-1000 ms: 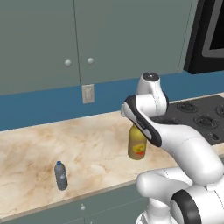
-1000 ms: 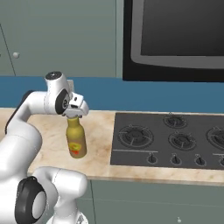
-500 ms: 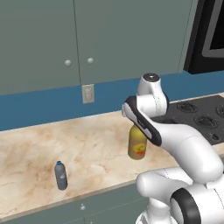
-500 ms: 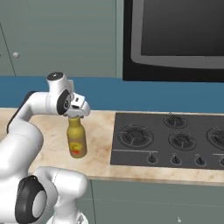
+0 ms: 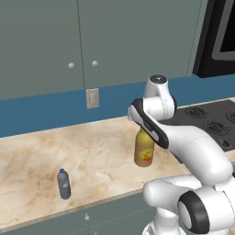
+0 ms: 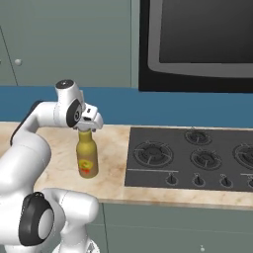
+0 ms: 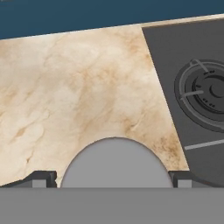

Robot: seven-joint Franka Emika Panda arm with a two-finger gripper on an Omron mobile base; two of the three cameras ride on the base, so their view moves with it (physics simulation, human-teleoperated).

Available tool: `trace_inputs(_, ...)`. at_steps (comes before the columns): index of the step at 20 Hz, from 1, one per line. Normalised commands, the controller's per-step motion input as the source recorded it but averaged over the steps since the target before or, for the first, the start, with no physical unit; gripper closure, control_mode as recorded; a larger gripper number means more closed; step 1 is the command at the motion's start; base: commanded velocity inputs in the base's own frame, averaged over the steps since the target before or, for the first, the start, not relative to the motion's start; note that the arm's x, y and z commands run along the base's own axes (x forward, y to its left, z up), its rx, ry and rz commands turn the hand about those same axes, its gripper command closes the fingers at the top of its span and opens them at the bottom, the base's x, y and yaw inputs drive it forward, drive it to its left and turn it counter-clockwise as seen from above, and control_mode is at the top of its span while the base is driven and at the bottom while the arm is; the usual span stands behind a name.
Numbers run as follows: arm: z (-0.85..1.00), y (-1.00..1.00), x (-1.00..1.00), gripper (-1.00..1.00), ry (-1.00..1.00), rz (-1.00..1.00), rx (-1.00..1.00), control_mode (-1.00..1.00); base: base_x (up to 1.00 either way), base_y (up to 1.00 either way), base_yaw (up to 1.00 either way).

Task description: Place the drinks on the dining counter in a tight cluster.

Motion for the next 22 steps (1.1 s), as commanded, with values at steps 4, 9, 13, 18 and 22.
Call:
trace_inputs(4,0.00,0.00,0.00,-1.00,0.00,0.00,0.00,-1.00,0.00,0.00,0.00)
trace_inputs(9,0.00,0.00,0.00,-1.00,0.00,0.00,0.00,-1.00,0.00,0.00,0.00)
trace_inputs(13,-0.01,0.00,0.00,1.00,0.00,0.00,0.00,-1.00,0.00,0.00,0.00)
trace_inputs(18,0.00,0.00,0.00,1.00,0.00,0.00,0.00,-1.00,0.00,0.00,0.00)
trace_inputs(22,-0.01,0.00,0.00,1.00,0.00,0.00,0.00,-1.00,0.00,0.00,0.00)
